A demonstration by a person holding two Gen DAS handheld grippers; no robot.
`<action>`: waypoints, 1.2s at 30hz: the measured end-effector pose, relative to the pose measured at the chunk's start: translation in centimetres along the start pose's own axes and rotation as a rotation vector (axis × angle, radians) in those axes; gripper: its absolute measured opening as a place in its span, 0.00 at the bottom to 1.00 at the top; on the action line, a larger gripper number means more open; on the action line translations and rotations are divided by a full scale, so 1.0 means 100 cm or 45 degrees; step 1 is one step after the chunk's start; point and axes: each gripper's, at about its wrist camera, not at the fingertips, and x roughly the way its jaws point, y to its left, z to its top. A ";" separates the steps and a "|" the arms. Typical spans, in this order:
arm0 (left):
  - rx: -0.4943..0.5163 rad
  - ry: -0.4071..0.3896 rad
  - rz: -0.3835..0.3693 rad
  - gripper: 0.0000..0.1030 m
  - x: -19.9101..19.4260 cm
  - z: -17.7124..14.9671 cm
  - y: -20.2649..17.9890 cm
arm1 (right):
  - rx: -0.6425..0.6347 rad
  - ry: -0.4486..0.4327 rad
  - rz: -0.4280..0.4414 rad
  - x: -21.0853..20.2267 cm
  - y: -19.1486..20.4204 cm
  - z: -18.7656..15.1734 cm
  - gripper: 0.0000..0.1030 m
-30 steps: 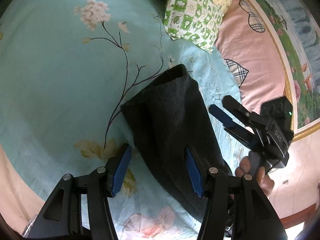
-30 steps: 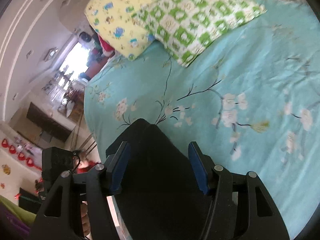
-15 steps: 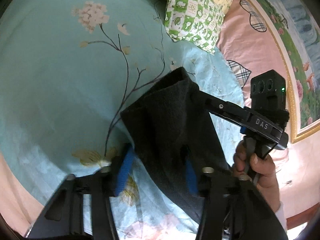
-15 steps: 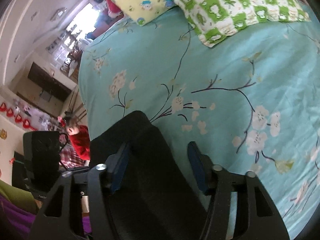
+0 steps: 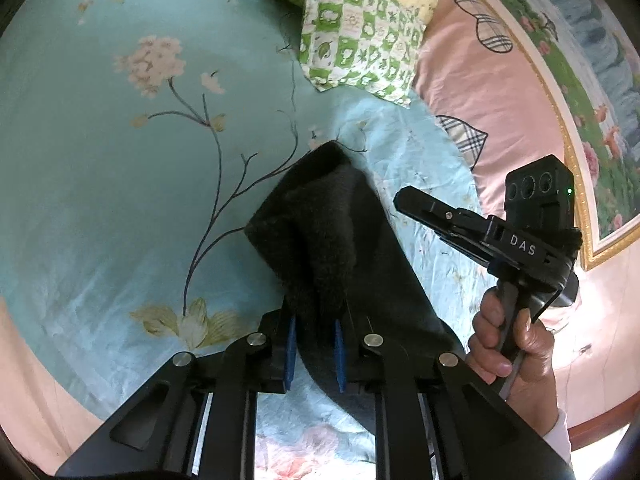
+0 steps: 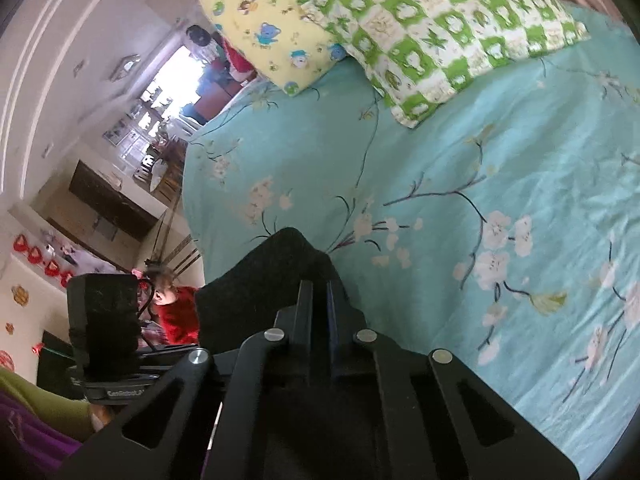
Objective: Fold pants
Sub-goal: 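Grasp the folded pants end with the left gripper while the right gripper grasps beside it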
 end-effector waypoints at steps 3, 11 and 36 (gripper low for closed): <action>-0.027 0.012 0.009 0.14 0.003 -0.001 0.007 | 0.018 0.023 0.018 0.007 -0.005 0.004 0.18; -0.083 0.031 0.035 0.27 0.012 0.000 0.021 | -0.076 0.167 -0.057 0.043 -0.002 0.008 0.52; 0.363 -0.057 -0.275 0.12 -0.053 -0.032 -0.144 | -0.035 -0.325 -0.031 -0.131 0.037 -0.046 0.17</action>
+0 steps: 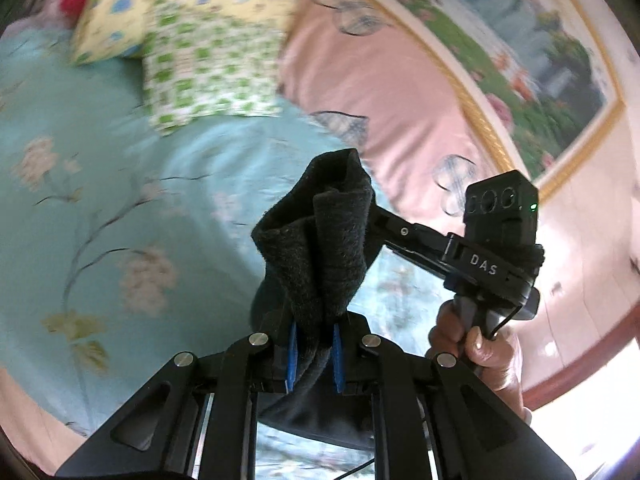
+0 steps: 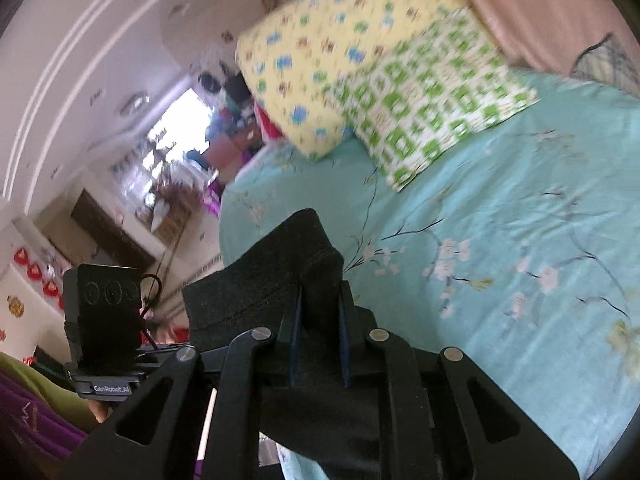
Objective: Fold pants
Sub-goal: 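Grasp the folded pants end with the left gripper while the right gripper grasps beside it, then lift the pants end with both grippers and fold it over the rest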
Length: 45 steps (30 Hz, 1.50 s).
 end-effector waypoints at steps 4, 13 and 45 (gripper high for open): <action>0.081 0.036 -0.055 0.12 0.006 -0.011 -0.034 | 0.058 -0.115 -0.011 -0.051 -0.007 -0.020 0.17; 0.269 0.152 -0.112 0.12 0.031 -0.060 -0.104 | 0.176 -0.283 -0.054 -0.121 -0.028 -0.074 0.17; 0.625 0.407 -0.112 0.13 0.123 -0.161 -0.177 | 0.497 -0.541 -0.109 -0.200 -0.104 -0.230 0.17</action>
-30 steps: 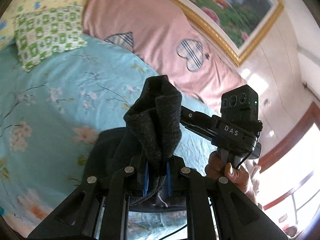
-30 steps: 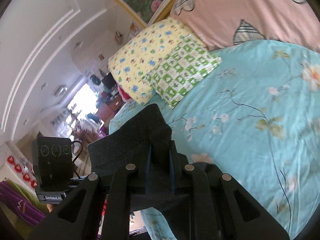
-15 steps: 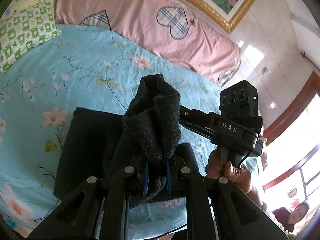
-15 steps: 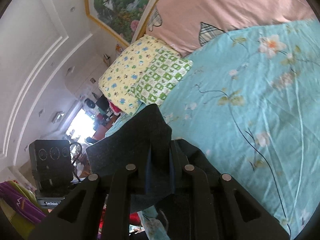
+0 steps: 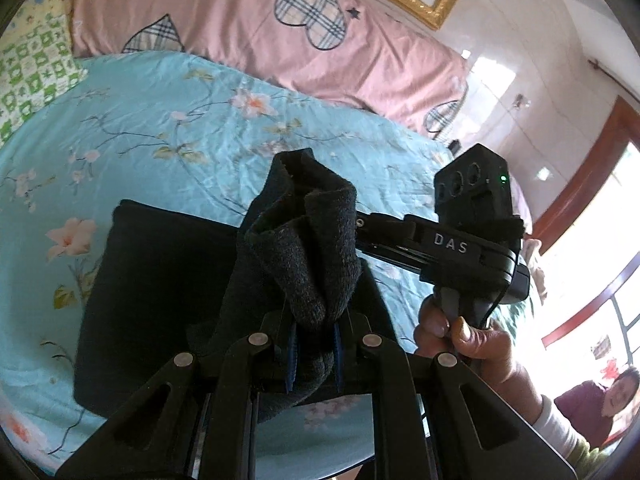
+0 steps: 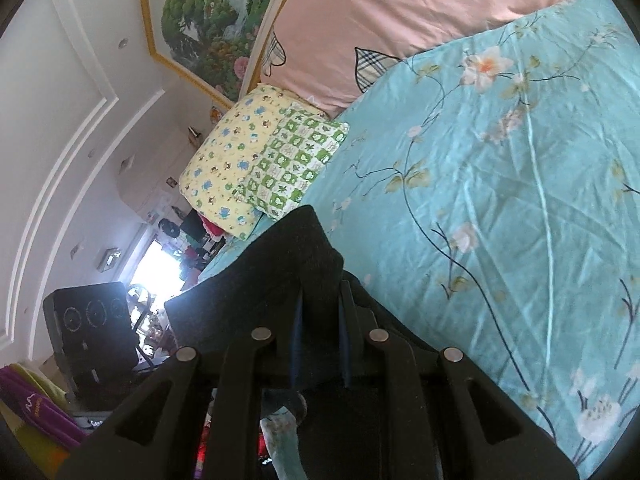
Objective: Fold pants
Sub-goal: 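Lift the pants end with both grippers and fold it over the rest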
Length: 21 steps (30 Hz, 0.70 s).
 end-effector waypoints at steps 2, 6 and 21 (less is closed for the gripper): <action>0.006 0.004 -0.015 0.13 0.003 -0.001 -0.001 | 0.006 -0.009 -0.008 -0.004 -0.002 -0.001 0.17; 0.045 0.008 -0.012 0.15 0.009 -0.004 -0.004 | 0.022 -0.005 -0.034 -0.008 -0.007 -0.005 0.18; 0.159 0.025 -0.098 0.42 0.025 -0.018 -0.020 | 0.080 -0.093 -0.378 -0.045 -0.009 -0.018 0.57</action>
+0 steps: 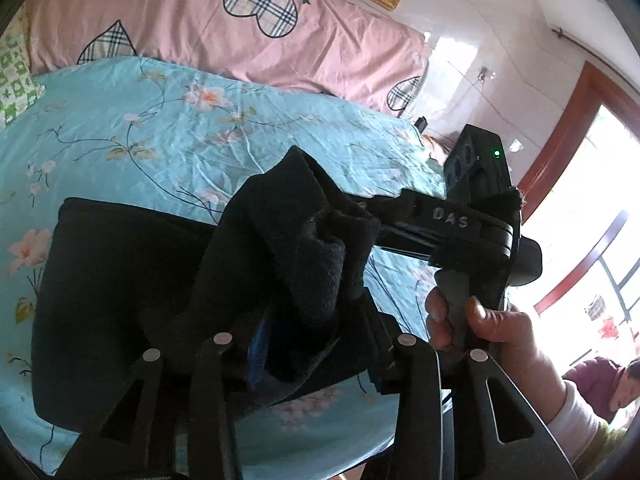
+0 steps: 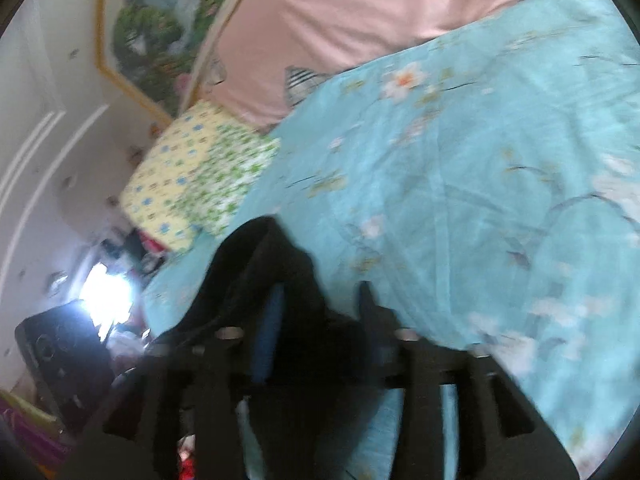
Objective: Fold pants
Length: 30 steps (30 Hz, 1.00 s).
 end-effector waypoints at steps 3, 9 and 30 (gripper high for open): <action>0.016 -0.001 -0.048 0.52 -0.001 -0.002 -0.004 | 0.047 -0.042 -0.058 -0.014 -0.007 -0.005 0.67; 0.017 -0.011 -0.104 0.57 -0.009 -0.005 -0.004 | 0.098 -0.085 -0.147 -0.033 -0.007 -0.015 0.70; -0.153 -0.137 0.012 0.62 -0.068 0.004 0.063 | -0.034 -0.199 -0.350 -0.058 0.067 -0.028 0.92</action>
